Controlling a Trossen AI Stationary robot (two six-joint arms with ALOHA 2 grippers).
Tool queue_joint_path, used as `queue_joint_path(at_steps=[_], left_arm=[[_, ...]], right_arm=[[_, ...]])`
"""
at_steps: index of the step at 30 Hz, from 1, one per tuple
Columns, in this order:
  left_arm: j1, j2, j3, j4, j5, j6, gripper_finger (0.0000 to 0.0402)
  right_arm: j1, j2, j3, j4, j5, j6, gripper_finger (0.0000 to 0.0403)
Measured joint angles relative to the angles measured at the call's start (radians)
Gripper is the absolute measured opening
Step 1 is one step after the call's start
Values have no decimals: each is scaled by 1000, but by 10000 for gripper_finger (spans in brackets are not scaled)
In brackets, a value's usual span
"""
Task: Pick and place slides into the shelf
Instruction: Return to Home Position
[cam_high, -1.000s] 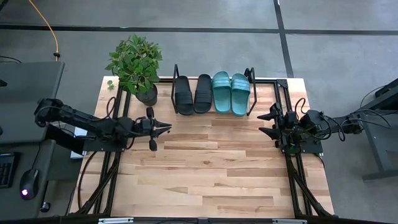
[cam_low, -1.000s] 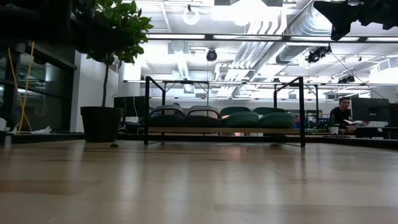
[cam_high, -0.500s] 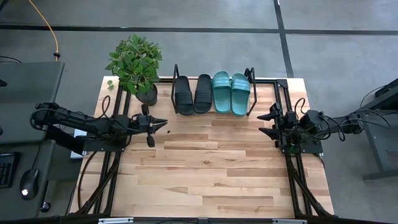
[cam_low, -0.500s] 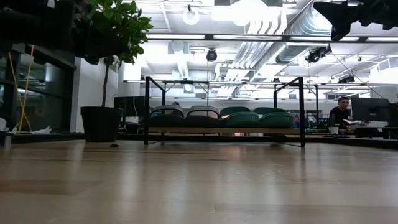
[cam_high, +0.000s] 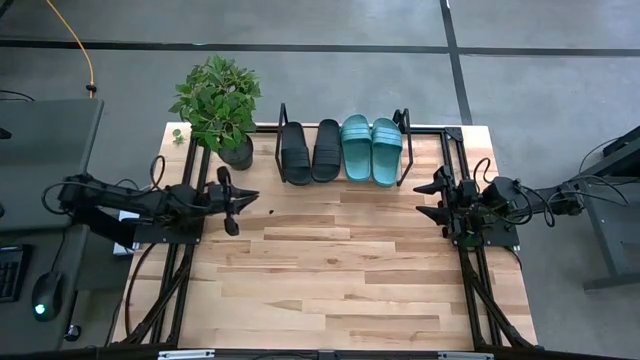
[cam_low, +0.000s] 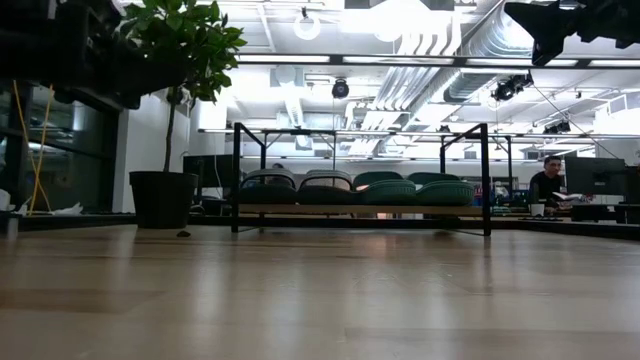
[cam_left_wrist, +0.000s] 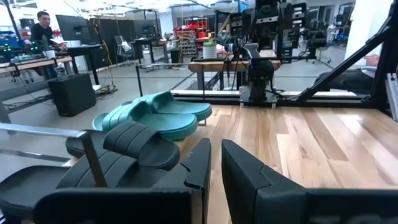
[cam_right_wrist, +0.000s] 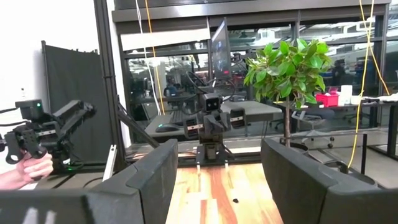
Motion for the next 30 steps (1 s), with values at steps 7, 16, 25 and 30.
queue_joint_path(at_steps=[7, 16, 25, 30], left_arm=[[0, -67, -3, -56, -5, -2, 28], [0, -88, -3, -110, -5, -5, 28], [0, -88, -3, -108, -5, -11, 28], [0, -90, -3, -103, -5, -11, 28]], right_arm=[[0, -1, 0, 0, -2, -6, 223], [0, -11, 0, -12, -28, -21, 223], [-2, -108, -143, 123, -9, -23, 223], [-21, -129, -182, 147, 38, -12, 223]])
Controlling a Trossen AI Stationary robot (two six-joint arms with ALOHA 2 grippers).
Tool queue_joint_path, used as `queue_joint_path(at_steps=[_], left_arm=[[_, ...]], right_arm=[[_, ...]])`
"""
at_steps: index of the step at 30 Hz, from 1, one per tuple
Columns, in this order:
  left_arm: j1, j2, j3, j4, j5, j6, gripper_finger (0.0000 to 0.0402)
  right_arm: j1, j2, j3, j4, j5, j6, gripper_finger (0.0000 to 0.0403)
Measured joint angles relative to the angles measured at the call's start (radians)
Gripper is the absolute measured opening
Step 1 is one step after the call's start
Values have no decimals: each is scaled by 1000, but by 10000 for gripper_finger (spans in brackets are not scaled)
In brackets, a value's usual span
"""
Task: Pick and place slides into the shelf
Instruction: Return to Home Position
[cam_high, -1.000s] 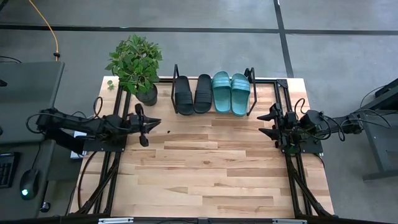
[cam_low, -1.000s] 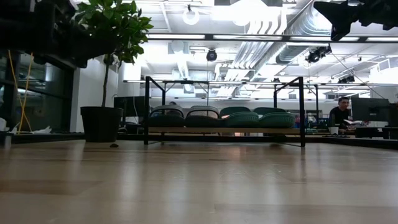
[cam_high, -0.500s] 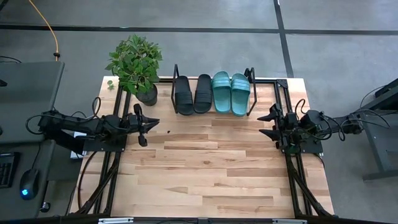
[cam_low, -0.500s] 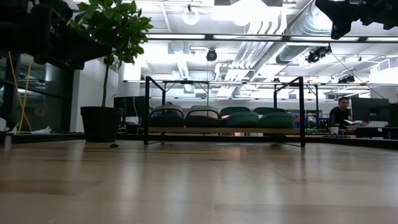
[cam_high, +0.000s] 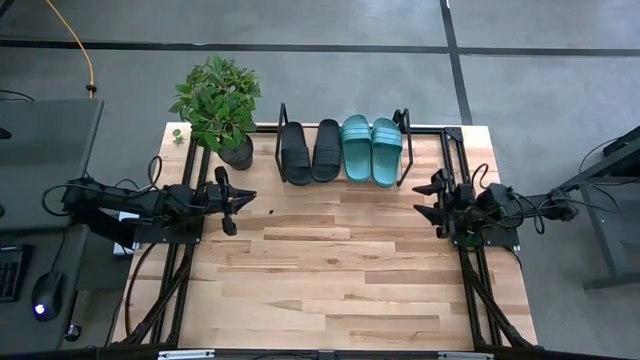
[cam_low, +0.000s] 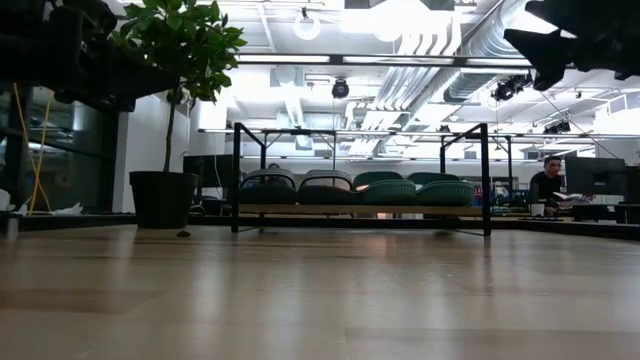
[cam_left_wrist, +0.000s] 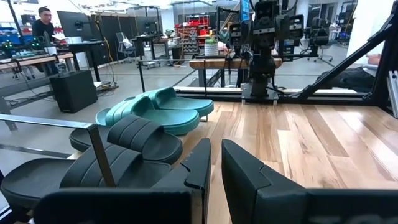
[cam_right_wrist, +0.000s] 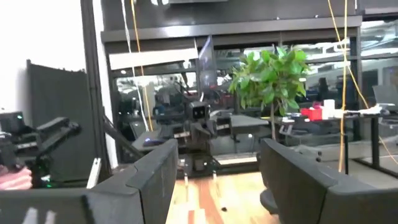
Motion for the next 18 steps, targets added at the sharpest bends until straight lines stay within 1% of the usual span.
queue_joint_path(at_steps=[6, 15, 18], left_arm=[[0, -12, 0, -3, 5, 1, 28], [0, -17, 0, -16, 7, 0, 28], [0, -17, 0, -16, 7, 1, 28]], right_arm=[[-10, -3, 1, -1, -73, -7, 223], [-10, -3, 1, -61, -84, -8, 223], [-10, -3, -17, -24, -85, -9, 223]])
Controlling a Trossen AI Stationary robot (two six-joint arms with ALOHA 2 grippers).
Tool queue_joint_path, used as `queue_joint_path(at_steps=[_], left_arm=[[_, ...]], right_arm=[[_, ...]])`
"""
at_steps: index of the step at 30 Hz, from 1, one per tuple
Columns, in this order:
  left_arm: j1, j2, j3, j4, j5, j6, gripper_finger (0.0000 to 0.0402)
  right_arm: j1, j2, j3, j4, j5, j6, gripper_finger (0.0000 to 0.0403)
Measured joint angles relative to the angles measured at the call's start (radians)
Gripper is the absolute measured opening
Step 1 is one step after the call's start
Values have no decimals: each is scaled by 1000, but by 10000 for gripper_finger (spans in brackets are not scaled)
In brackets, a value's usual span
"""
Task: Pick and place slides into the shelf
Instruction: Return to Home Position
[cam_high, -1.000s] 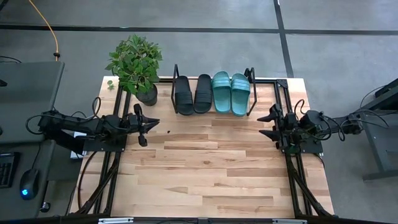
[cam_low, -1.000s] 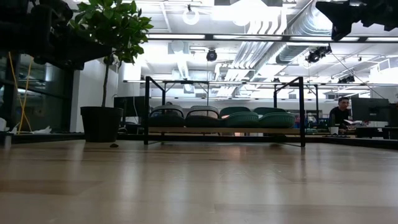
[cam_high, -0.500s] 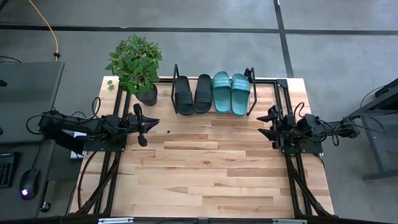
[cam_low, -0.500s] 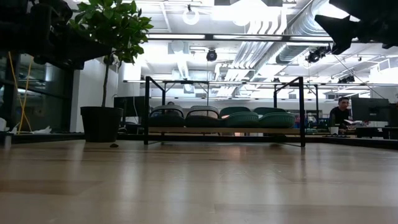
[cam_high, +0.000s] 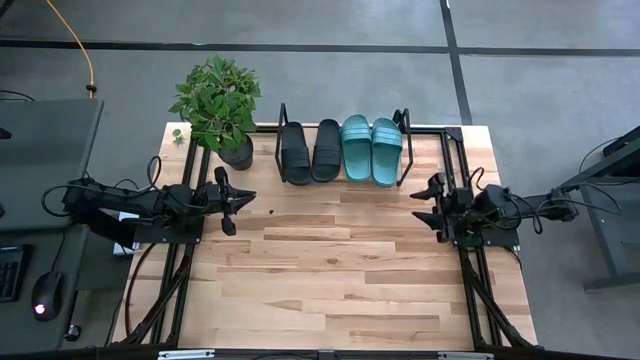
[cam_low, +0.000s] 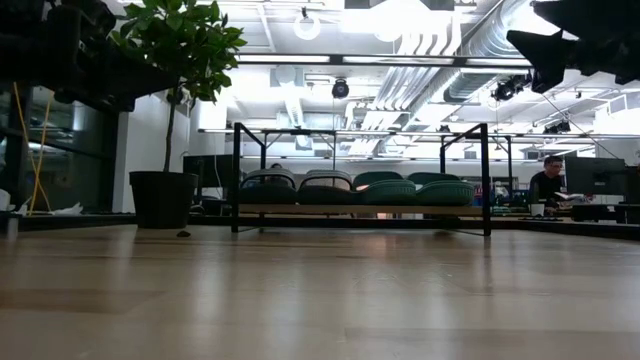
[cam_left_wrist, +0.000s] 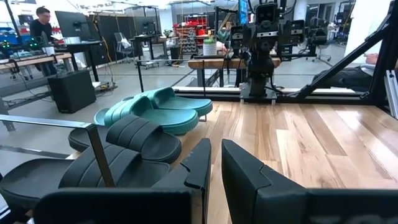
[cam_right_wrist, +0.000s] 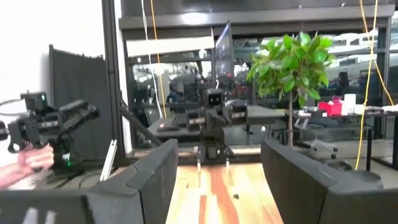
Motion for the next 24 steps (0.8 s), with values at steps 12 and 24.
queue_joint_path(at_steps=[12, 24], left_arm=[[0, 0, 0, -2, 0, 0, 28], [0, -5, -61, 97, -11, 1, 28]], right_arm=[[0, 0, -5, -13, -1, 18, 223], [0, 0, -5, -13, -1, 19, 223]])
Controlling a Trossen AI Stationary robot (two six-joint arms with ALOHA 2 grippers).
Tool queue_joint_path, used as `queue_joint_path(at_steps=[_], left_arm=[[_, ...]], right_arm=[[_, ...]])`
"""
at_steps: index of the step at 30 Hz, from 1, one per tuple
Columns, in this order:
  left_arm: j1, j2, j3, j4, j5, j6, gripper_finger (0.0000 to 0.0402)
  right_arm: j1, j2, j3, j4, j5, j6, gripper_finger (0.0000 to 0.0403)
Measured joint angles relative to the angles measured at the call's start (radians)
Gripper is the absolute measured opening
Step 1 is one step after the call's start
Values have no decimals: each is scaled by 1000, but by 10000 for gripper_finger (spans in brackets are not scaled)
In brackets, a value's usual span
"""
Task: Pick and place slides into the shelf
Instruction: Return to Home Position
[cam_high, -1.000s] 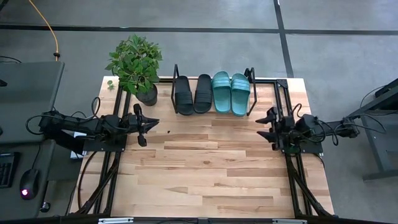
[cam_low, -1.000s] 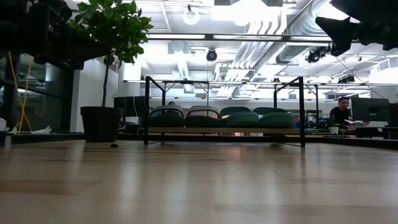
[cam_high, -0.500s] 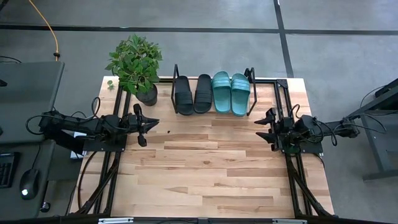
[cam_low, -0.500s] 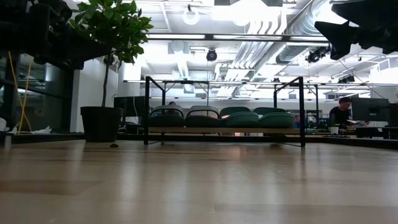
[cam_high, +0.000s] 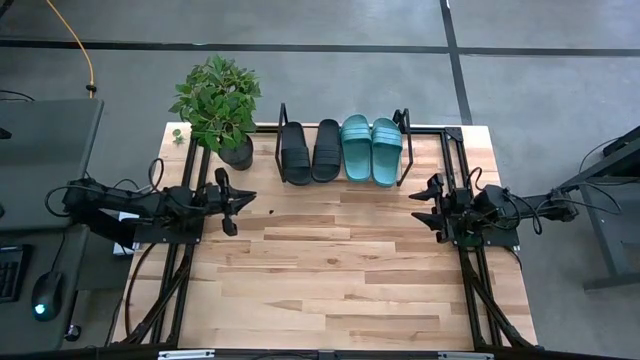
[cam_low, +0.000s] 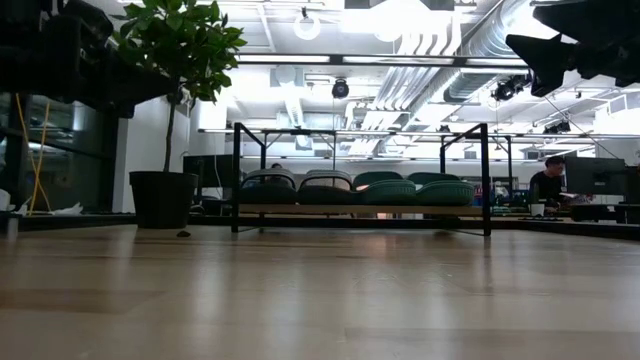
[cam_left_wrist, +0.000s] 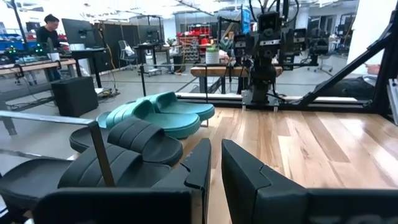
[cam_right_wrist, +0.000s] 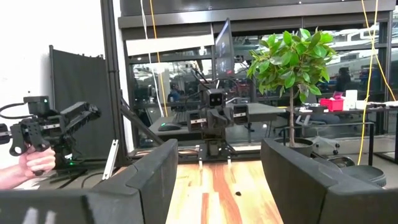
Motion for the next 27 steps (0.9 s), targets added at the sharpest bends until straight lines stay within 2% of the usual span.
queue_joint_path(at_steps=[6, 17, 22, 27], left_arm=[[0, -8, 0, -6, 34, 19, 28], [0, -8, 0, -61, 186, 68, 28], [0, -8, 1, -112, 198, 70, 28], [0, -8, 1, -151, 213, 70, 28]], right_arm=[[0, 0, 0, 0, 1, 0, 223], [0, 0, -1, -73, 0, 0, 223], [0, 0, -1, -103, -49, -27, 223], [0, 0, 1, -182, -30, -25, 223]])
